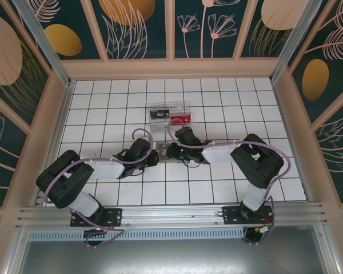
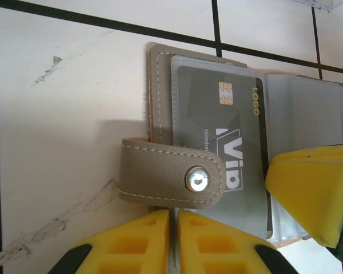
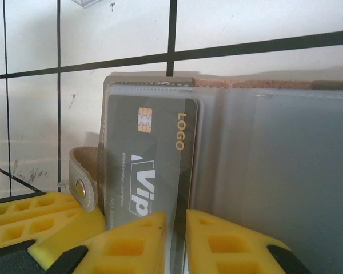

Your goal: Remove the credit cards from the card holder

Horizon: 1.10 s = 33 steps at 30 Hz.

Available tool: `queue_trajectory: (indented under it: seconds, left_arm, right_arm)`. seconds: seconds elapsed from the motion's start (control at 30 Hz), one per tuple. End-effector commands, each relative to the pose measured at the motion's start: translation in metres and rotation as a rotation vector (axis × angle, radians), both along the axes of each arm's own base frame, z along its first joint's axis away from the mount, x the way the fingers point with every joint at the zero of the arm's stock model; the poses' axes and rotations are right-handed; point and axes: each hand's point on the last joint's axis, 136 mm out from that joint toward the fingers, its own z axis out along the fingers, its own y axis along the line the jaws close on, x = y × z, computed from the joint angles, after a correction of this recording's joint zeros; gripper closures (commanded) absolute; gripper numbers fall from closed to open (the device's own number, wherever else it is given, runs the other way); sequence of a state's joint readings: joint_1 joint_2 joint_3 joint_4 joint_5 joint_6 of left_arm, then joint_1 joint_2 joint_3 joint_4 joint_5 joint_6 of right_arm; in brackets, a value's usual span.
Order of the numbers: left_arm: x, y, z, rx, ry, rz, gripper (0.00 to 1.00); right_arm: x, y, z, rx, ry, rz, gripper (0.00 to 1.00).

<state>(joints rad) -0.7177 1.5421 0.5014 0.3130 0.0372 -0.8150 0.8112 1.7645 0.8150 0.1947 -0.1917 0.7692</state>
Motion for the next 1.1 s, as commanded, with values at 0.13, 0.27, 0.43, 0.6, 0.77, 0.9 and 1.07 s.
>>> queue_trajectory:
  seconds: [0.13, 0.27, 0.43, 0.6, 0.77, 0.9, 1.07]
  left_arm:
    - [-0.003, -0.006, -0.002, -0.016, 0.015, -0.03, 0.87]
    - [-0.002, -0.006, 0.0, -0.019, 0.013, -0.026, 0.87]
    - [-0.001, -0.002, 0.002, -0.005, 0.005, -0.011, 0.88]
    - [0.0, 0.001, 0.005, 0.003, -0.005, 0.0, 0.88]
    - [0.003, -0.003, 0.012, -0.013, -0.017, -0.011, 0.87]
    - [0.007, -0.008, 0.018, -0.012, -0.028, -0.021, 0.86]
    - [0.012, -0.008, 0.015, 0.012, -0.025, -0.017, 0.86]
  right_arm:
    - [-0.001, 0.007, 0.0, 0.038, 0.02, 0.006, 0.89]
    - [-0.001, 0.004, -0.002, 0.036, 0.025, -0.002, 1.0]
    - [0.004, -0.007, 0.005, 0.021, 0.001, -0.033, 1.0]
    - [0.008, -0.02, 0.013, 0.011, -0.023, -0.056, 1.0]
    - [0.008, -0.028, 0.017, 0.0, -0.035, -0.063, 1.0]
    - [0.005, -0.024, 0.017, 0.017, -0.034, -0.046, 1.0]
    - [0.002, -0.015, 0.016, 0.026, -0.031, -0.022, 0.9]
